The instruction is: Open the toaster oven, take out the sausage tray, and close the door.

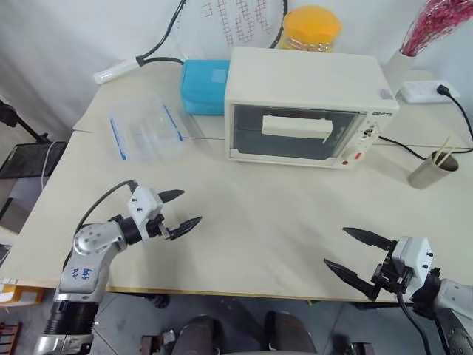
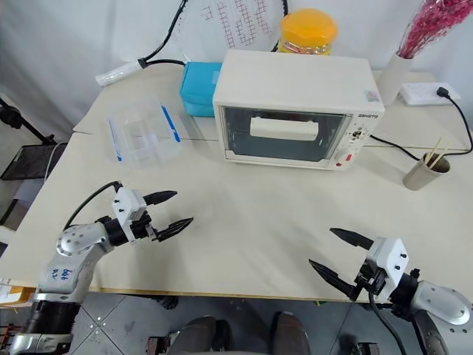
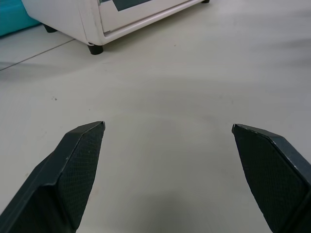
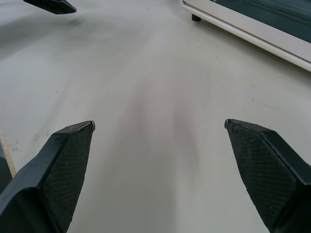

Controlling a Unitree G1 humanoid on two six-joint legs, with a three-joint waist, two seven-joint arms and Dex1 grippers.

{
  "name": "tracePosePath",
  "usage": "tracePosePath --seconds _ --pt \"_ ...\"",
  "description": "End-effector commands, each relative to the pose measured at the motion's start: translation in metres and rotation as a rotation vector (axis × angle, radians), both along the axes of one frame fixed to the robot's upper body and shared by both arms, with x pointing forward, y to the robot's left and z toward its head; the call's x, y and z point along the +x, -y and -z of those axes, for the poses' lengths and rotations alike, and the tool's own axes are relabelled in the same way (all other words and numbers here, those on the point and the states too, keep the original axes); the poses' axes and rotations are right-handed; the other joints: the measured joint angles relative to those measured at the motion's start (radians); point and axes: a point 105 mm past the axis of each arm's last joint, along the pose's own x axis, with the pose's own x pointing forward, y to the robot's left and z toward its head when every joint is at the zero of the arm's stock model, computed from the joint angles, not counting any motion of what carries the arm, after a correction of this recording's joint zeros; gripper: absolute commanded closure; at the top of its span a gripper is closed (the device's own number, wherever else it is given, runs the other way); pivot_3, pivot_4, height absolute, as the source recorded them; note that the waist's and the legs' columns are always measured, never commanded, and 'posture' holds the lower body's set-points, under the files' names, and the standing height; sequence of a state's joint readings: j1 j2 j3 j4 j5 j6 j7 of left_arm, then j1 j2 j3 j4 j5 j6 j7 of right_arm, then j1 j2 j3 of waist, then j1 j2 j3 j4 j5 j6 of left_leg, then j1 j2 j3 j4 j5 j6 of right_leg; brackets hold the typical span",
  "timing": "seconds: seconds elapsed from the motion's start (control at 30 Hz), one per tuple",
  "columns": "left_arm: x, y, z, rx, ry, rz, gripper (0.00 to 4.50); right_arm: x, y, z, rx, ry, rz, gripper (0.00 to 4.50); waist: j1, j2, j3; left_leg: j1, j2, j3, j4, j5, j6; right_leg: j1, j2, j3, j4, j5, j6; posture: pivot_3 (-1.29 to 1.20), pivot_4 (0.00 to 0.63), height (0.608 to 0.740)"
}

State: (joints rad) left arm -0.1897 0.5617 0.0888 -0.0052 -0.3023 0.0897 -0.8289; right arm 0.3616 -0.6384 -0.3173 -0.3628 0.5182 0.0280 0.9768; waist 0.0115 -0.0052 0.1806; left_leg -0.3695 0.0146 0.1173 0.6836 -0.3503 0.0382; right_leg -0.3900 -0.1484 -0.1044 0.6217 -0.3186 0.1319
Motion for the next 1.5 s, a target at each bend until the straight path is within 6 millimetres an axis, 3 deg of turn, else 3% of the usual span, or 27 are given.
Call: tracePosePath --seconds 0.03,0.13,0.23,0.33,0.43,0.6,0.8,1.03,1.1,1.27,1.37,1.5 --pt "0.001 -0.002 -0.004 0.023 0.025 0.01 0.04 -0.001 -0.005 -0.008 0.014 0.044 -0.015 0.0 0.0 0.0 0.0 0.0 0.0 0.0 0.0 0.0 0.0 0.0 0.0 0.0 0.0 0.0 0.0 0.0 0.15 0.74" --pt "0.001 -0.001 -0.018 -0.058 0.056 0.023 0.04 0.005 -0.011 -0.013 0.054 0.046 -0.029 0.0 0.001 0.0 0.0 0.0 0.0 0.0 0.0 0.0 0.0 0.0 0.0 0.0 0.0 0.0 0.0 0.0 0.15 0.74" --pt "-0.002 -0.002 -0.04 -0.185 0.042 0.089 0.04 0.023 -0.018 -0.034 0.14 0.055 -0.037 0.0 -0.001 -0.001 0.0 0.0 0.0 0.0 0.001 0.0 0.0 0.0 -0.001 0.0 0.0 0.0 0.0 0.0 0.15 0.74" --pt "-0.001 -0.003 -0.062 -0.284 0.024 0.125 0.04 0.049 -0.018 -0.053 0.194 0.044 -0.021 0.0 -0.008 -0.001 0.0 0.0 0.001 -0.002 0.002 0.001 -0.001 0.0 -0.001 0.0 0.002 0.0 0.0 0.0 0.15 0.74" --pt "-0.001 0.007 -0.076 -0.306 0.032 0.191 0.04 0.087 -0.012 -0.066 0.195 0.043 0.02 0.0 -0.014 -0.001 0.0 0.0 0.0 -0.002 0.002 0.001 -0.001 0.001 -0.001 -0.001 0.002 0.0 0.0 0.0 0.15 0.74" --pt "-0.004 0.02 -0.089 -0.345 0.039 0.24 0.04 0.126 -0.013 -0.083 0.205 0.08 0.034 0.0 -0.014 -0.001 0.0 -0.002 0.0 -0.004 0.002 0.001 0.0 -0.001 0.0 -0.003 0.002 0.0 0.0 0.0 0.15 0.74" --pt "-0.011 0.026 -0.085 -0.351 0.019 0.242 0.04 0.147 -0.03 -0.108 0.223 0.158 -0.017 0.0 -0.016 -0.001 0.0 -0.004 -0.001 -0.003 0.002 0.001 0.0 -0.001 -0.001 -0.004 0.002 0.0 0.0 0.0 0.15 0.74" --pt "-0.012 0.022 -0.072 -0.353 -0.019 0.194 0.04 0.132 -0.051 -0.122 0.236 0.231 -0.167 0.0 -0.013 -0.001 0.0 -0.004 -0.001 -0.004 0.002 0.001 0.0 -0.001 0.0 -0.004 0.002 0.0 0.0 0.0 0.15 0.74" --pt "-0.009 0.02 -0.07 -0.355 -0.02 0.166 0.04 0.117 -0.056 -0.117 0.216 0.216 -0.239 0.0 -0.012 -0.001 0.0 -0.004 -0.001 -0.004 0.002 0.001 0.0 -0.001 -0.001 -0.004 0.002 0.0 0.0 0.0 0.15 0.74" --pt "0.006 0.018 -0.079 -0.439 -0.037 0.117 0.04 0.087 -0.058 -0.083 -0.018 0.198 -0.361 0.0 -0.012 -0.001 0.0 -0.005 -0.001 -0.005 0.002 0.001 0.0 -0.001 0.0 -0.005 0.001 0.0 0.0 0.0 0.15 0.74" --pt "0.02 0.023 -0.088 -0.459 -0.012 0.117 0.62 0.085 -0.052 -0.073 -0.083 0.208 -0.355 0.0 -0.012 -0.001 0.0 -0.005 -0.001 -0.004 0.003 0.001 0.0 -0.001 0.0 -0.005 0.001 0.0 0.0 0.0 0.15 0.74" --pt "0.046 0.04 -0.097 -0.45 0.019 0.114 1.91 0.085 -0.045 -0.064 -0.132 0.227 -0.334 0.0 -0.006 -0.001 0.0 -0.005 -0.002 -0.005 0.002 0.001 0.0 -0.001 0.0 -0.006 0.001 0.0 0.0 0.0 0.15 0.74"
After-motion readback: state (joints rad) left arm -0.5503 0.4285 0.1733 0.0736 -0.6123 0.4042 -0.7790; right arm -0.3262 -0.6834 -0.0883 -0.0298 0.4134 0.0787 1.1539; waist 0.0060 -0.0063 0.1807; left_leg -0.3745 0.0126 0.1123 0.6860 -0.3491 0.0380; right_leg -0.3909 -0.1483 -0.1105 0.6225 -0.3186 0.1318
